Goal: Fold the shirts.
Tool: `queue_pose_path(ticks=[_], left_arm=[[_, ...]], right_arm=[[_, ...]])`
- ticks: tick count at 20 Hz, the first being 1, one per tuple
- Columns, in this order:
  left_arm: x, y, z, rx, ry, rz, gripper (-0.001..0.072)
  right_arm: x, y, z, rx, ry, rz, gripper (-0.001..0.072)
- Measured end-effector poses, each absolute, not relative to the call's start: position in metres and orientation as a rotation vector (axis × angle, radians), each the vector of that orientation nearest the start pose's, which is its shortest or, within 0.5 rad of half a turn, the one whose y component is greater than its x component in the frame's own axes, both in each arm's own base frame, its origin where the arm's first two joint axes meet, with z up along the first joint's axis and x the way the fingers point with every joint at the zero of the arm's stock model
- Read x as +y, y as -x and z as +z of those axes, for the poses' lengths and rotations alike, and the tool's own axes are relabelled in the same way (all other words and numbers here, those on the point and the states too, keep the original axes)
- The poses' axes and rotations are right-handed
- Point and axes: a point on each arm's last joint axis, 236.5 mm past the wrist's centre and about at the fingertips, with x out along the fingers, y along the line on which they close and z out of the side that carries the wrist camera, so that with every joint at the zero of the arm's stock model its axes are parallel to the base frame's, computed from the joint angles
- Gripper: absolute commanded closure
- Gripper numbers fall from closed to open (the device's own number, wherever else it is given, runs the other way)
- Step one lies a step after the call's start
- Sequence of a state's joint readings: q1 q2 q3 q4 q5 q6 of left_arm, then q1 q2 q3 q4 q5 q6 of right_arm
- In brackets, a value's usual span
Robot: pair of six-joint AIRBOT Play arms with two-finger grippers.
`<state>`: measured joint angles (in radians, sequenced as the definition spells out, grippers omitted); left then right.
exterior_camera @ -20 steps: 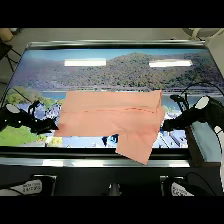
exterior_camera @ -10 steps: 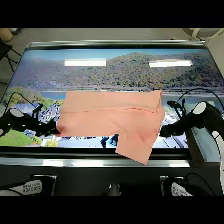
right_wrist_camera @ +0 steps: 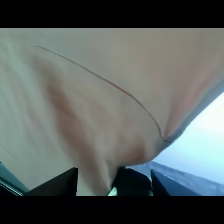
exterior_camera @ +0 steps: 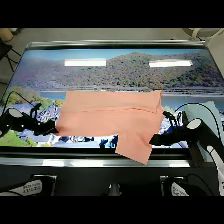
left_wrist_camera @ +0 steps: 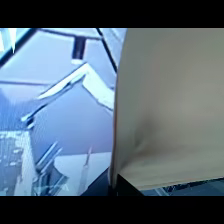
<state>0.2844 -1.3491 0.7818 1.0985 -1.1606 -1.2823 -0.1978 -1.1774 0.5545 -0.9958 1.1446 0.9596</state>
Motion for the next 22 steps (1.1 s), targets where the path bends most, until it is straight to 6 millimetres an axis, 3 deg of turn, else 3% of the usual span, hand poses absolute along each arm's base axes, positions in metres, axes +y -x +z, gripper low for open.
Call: queue_pose_path(ticks=[3, 6, 8, 11, 16, 19, 22], left_arm=[[-0.022, -0.281, -0.1, 1.565, 0.526, -0.185, 0.0677], [-0.023, -0.281, -0.099, 1.565, 0.528, -0.188, 0.0677], [-0.024, -0.282, -0.097, 1.555, 0.523, -0.199, 0.0677], [-0.026, -0.294, -0.077, 1.481, 0.509, -0.221, 0.0678], [-0.02, -0.336, -0.023, 1.304, 0.462, -0.223, 0.068], [-0.018, -0.376, -0.004, 1.221, 0.441, -0.215, 0.068], [-0.02, -0.425, 0.001, 1.183, 0.429, -0.223, 0.0679]], right_arm=[[0.078, -0.22, -0.112, 1.512, -0.364, 0.488, 0.0681], [0.08, -0.216, -0.115, 1.518, -0.382, 0.479, 0.0693], [0.077, -0.223, -0.112, 1.482, -0.334, 0.497, 0.0695], [0.072, -0.259, -0.077, 1.345, -0.217, 0.56, 0.0695], [0.049, -0.337, -0.006, 1.101, -0.064, 0.505, 0.0697], [0.035, -0.381, 0.009, 1.026, -0.058, 0.442, 0.0697], [0.026, -0.431, 0.009, 0.984, -0.094, 0.409, 0.0697]])
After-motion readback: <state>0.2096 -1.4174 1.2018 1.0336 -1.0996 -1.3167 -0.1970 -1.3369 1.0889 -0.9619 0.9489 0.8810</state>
